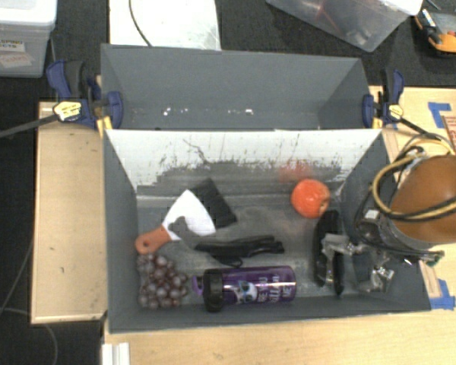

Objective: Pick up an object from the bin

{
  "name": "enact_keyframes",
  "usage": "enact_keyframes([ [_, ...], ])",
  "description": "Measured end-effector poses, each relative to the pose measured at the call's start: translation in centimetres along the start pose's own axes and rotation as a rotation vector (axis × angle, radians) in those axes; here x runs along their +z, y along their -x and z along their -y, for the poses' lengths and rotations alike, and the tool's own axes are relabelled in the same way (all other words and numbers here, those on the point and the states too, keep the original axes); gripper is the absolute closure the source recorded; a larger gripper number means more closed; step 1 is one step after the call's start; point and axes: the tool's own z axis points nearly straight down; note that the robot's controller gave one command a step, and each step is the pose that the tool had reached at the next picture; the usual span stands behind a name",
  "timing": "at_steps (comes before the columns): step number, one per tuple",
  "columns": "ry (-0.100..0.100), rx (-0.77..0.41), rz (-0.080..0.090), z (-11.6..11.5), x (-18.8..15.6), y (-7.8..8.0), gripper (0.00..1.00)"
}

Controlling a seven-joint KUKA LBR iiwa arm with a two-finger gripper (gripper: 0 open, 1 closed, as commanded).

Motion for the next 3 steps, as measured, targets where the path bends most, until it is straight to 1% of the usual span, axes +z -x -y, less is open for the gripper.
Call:
enact_keyframes([
  [1,-0.011,0.376,-0.005,0.4,0.7,1.6,0.00],
  [2,-0.006,0.202,0.000,0.8,-6.8,2.3,0.00],
  [3,-0.008,0.379,-0.001,1.6,-1.9,3.4,0.00],
])
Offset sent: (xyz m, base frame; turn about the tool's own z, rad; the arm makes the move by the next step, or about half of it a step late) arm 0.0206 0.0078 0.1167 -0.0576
